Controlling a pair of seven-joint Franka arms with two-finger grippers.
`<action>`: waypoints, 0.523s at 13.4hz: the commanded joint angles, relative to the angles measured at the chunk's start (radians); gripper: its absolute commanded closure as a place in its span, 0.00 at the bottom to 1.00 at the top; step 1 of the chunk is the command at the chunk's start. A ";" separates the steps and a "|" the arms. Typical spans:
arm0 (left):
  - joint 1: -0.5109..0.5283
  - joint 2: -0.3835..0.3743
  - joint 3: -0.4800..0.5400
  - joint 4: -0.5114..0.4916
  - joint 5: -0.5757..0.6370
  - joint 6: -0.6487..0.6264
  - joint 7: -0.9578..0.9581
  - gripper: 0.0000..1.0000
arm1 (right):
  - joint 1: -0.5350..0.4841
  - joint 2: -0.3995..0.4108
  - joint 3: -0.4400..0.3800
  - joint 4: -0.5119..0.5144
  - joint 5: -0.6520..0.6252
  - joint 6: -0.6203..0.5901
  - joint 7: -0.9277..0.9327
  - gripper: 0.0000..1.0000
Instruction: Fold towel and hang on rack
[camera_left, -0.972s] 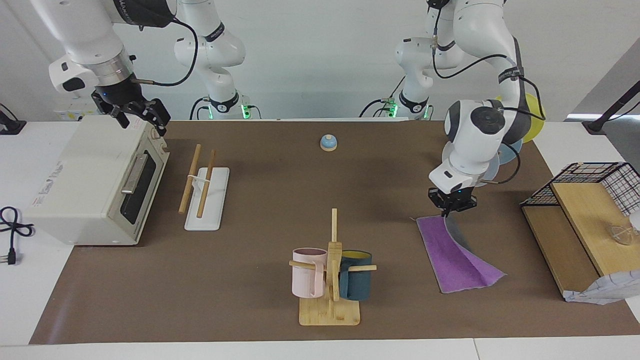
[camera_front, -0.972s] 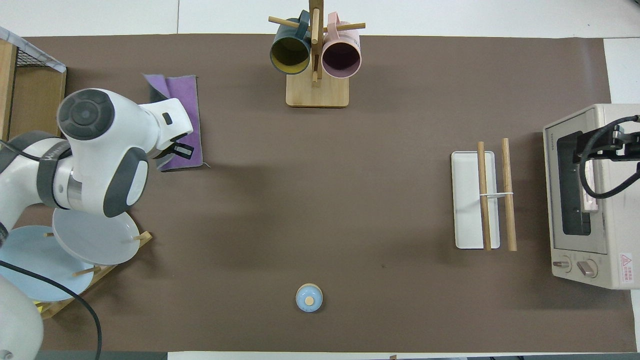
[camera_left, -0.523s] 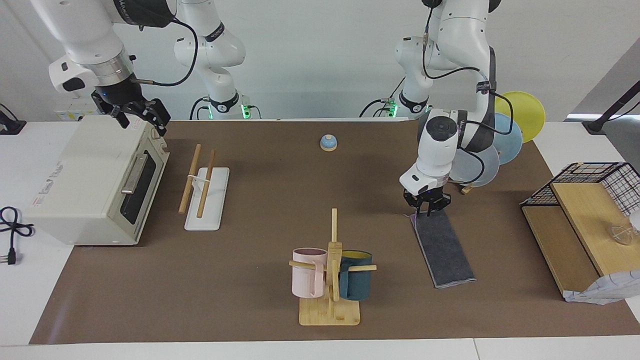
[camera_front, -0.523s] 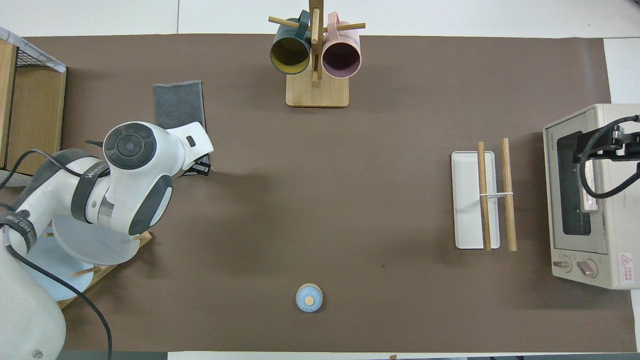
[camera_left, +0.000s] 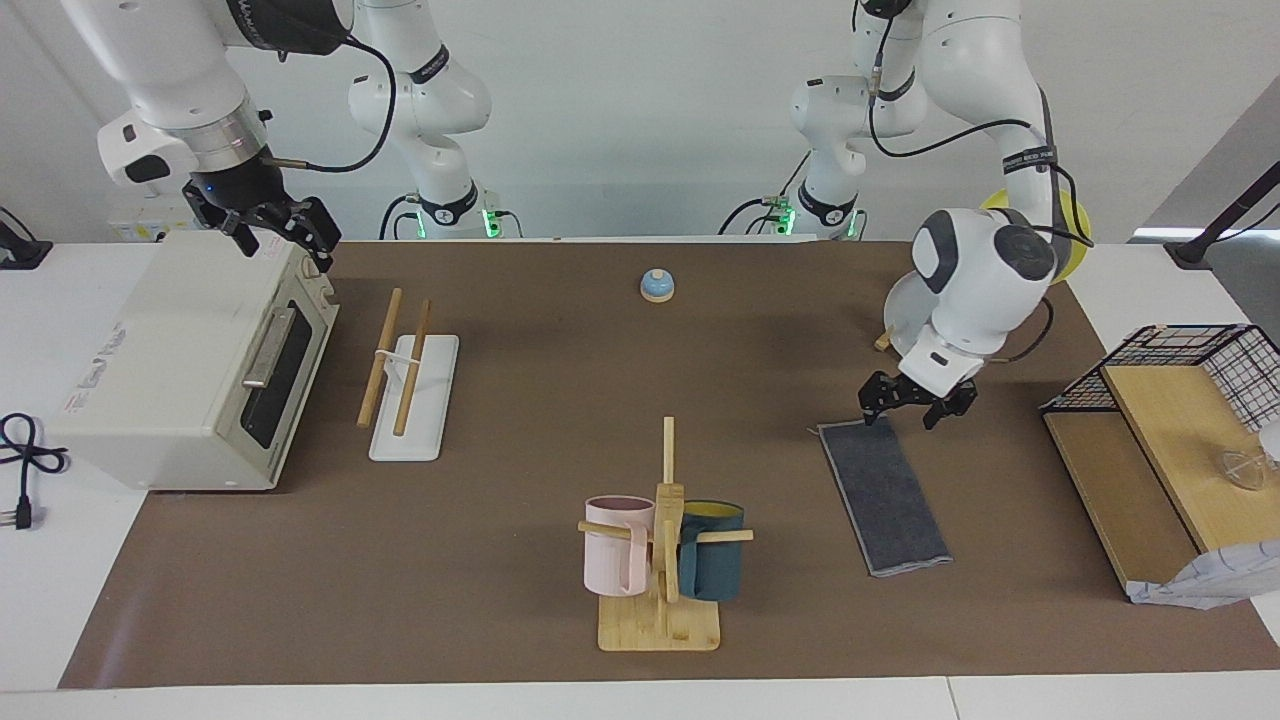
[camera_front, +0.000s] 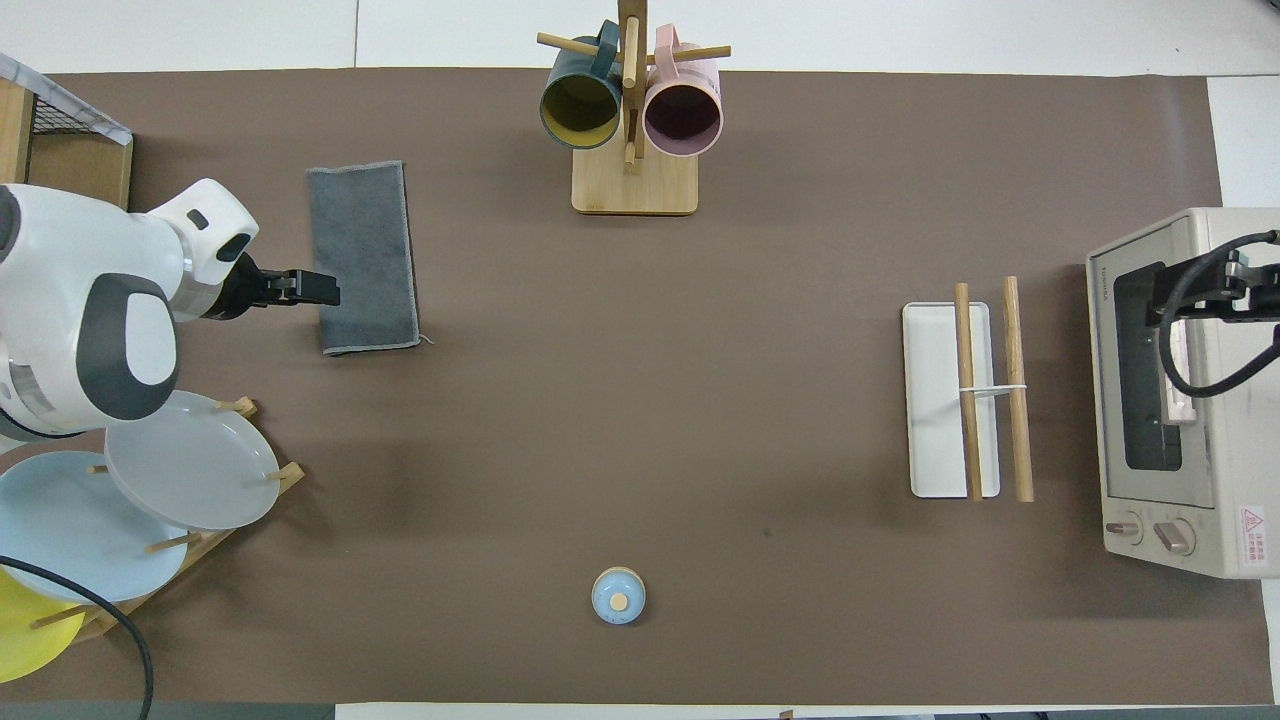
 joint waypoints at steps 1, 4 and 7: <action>0.024 0.078 -0.010 0.009 -0.094 0.047 0.088 0.00 | -0.014 -0.003 0.004 -0.007 0.021 0.006 -0.020 0.00; 0.023 0.145 -0.015 0.057 -0.112 0.055 0.091 0.00 | -0.014 -0.003 0.004 -0.007 0.021 0.005 -0.020 0.00; 0.023 0.171 -0.018 0.071 -0.114 0.056 0.091 0.00 | -0.014 -0.003 0.004 -0.006 0.021 0.006 -0.020 0.00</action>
